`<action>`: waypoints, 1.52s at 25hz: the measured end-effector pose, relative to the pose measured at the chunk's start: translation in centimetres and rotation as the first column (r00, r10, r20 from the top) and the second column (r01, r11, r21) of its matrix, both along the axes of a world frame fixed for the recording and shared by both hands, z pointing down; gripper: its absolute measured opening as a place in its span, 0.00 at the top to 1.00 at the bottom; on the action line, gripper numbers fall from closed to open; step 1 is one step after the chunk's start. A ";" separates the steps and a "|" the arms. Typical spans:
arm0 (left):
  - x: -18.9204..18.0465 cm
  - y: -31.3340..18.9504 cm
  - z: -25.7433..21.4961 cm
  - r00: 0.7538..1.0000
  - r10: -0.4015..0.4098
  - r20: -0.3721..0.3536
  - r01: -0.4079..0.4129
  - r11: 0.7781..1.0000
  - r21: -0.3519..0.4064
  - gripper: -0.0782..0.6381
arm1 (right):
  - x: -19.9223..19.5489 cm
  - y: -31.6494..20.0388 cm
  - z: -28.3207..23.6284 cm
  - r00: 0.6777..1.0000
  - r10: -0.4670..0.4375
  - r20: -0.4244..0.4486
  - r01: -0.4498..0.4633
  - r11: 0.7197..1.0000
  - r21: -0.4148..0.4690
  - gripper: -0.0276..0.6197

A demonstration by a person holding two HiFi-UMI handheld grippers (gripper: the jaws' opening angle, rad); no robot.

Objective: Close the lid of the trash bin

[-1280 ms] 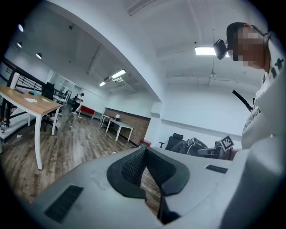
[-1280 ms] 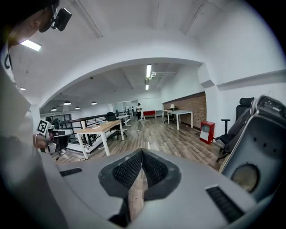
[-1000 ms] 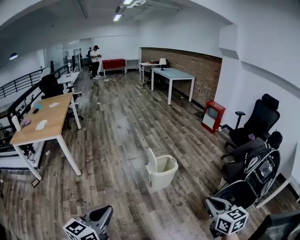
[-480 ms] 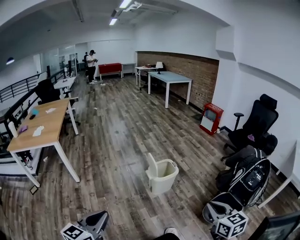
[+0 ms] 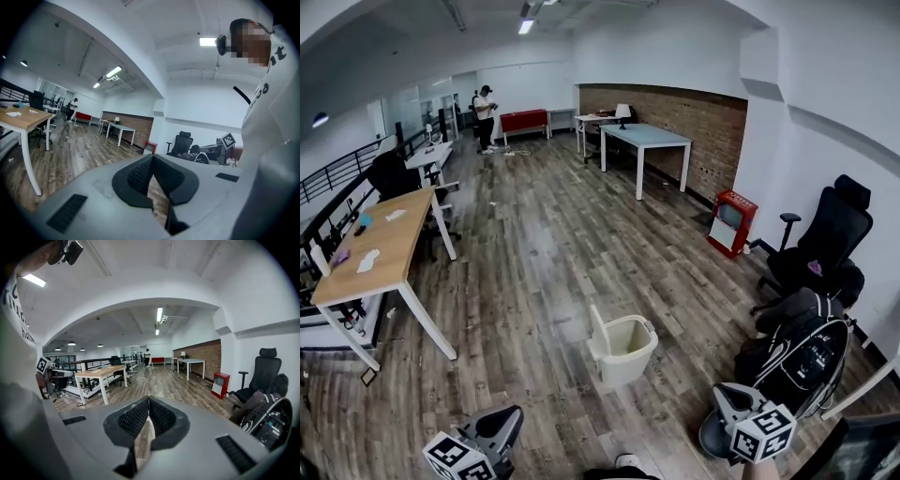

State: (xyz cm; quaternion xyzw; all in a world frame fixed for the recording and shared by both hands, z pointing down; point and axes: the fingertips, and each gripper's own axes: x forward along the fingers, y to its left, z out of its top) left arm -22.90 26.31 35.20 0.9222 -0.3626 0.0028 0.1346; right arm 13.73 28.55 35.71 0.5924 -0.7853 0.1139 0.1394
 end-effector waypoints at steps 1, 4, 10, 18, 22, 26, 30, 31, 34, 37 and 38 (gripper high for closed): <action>1.1 -1.1 -0.4 1.000 -0.004 -0.002 0.004 1.000 0.007 0.88 | 1.2 -1.0 0.1 1.000 -0.001 -0.002 0.001 1.000 -0.012 0.94; 4.2 -3.6 -0.6 1.000 0.006 0.009 -0.006 1.000 0.017 0.88 | 4.2 -4.0 -0.1 1.000 -0.005 -0.001 0.005 1.000 -0.022 0.94; 7.7 -8.0 1.2 0.999 -0.041 0.011 0.041 0.999 -0.018 0.88 | 7.9 -10.0 0.2 0.998 -0.058 -0.019 0.058 0.998 -0.027 0.94; 9.3 -12.1 2.8 0.986 -0.164 0.007 0.164 0.985 -0.049 0.88 | 10.1 -15.5 2.4 0.992 -0.126 0.001 0.126 0.991 -0.051 0.94; 10.4 -12.4 3.2 0.986 -0.167 0.018 0.168 0.984 -0.062 0.88 | 9.7 -16.7 3.7 0.986 -0.166 0.015 0.167 0.983 -0.077 0.94; 10.7 -13.4 3.8 0.985 -0.173 0.026 0.174 0.980 -0.091 0.88 | 9.1 -18.0 4.5 0.979 -0.202 0.020 0.203 0.974 -0.099 0.94; 11.2 -15.0 4.5 0.986 -0.162 0.033 0.165 0.979 -0.116 0.88 | 9.4 -19.2 4.9 0.979 -0.202 0.014 0.202 0.973 -0.114 0.94; 11.3 -15.6 4.7 0.987 -0.156 0.039 0.160 0.980 -0.115 0.88 | 9.6 -19.4 4.9 0.981 -0.195 0.007 0.194 0.974 -0.114 0.94; 12.0 -18.4 5.0 0.990 -0.133 0.041 0.137 0.985 -0.110 0.88 | 10.4 -20.4 5.1 0.987 -0.163 -0.004 0.161 0.980 -0.113 0.94; 13.1 -21.5 4.2 0.995 -0.097 0.033 0.100 0.991 -0.090 0.88 | 11.0 -21.7 5.5 0.991 -0.134 0.005 0.133 0.982 -0.133 0.94; 13.3 -22.4 4.0 0.996 -0.086 0.036 0.088 0.993 -0.082 0.88 | 10.9 -22.2 5.7 0.992 -0.128 0.008 0.128 0.981 -0.143 0.94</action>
